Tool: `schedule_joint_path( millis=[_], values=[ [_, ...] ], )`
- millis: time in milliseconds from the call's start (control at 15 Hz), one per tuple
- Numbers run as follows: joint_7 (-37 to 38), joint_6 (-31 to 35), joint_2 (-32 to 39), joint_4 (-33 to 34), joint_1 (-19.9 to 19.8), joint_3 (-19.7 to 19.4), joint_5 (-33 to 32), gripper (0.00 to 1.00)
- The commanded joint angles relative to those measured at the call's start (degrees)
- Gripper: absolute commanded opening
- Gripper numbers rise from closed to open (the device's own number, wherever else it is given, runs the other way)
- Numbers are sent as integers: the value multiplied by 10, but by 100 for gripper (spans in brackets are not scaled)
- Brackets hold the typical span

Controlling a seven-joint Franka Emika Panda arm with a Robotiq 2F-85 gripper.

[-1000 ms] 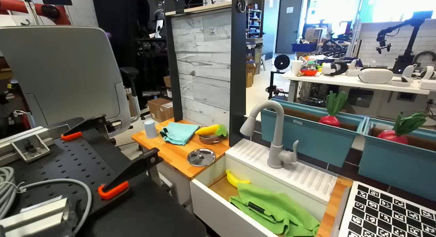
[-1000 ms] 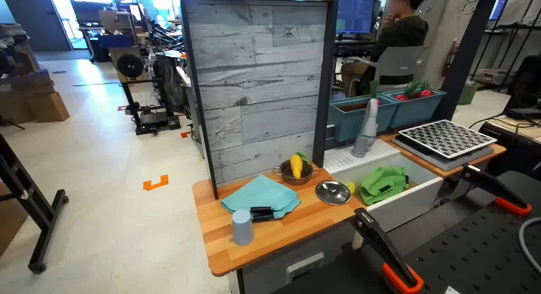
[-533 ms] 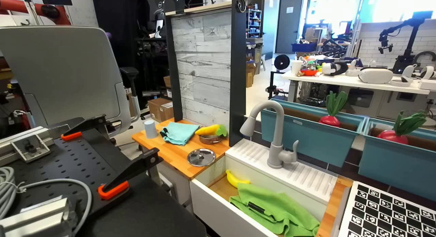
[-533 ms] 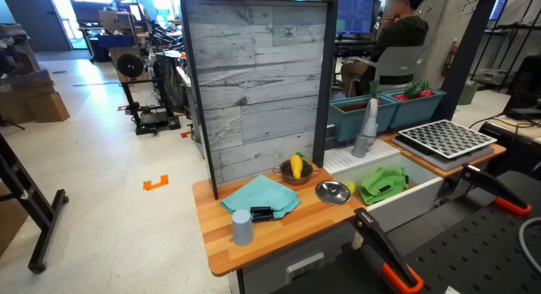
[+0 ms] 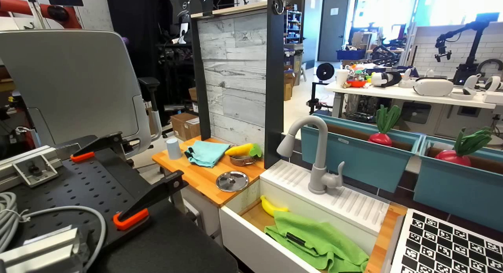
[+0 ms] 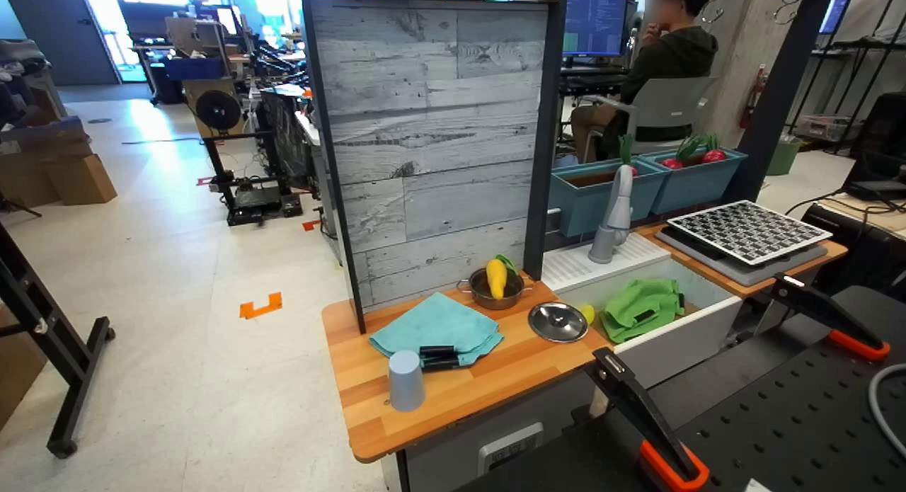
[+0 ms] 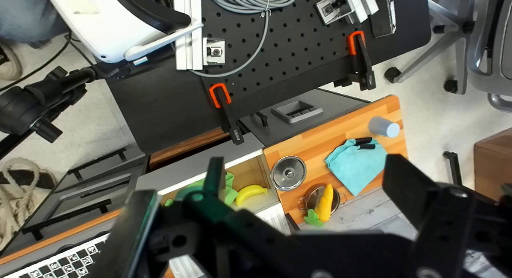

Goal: Slide the blue cloth forward

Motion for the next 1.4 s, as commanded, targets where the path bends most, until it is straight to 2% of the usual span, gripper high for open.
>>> schedule_joint_path(
  millis=[0, 800, 867, 1333],
  values=[
    [-6, -1, 3, 1, -9, 7, 5, 100],
    [-6, -1, 3, 1, -9, 7, 5, 100],
    [-6, 4, 3, 4, -1, 2, 27, 100],
    [74, 34, 34, 12, 32, 86, 107, 100]
  ],
)
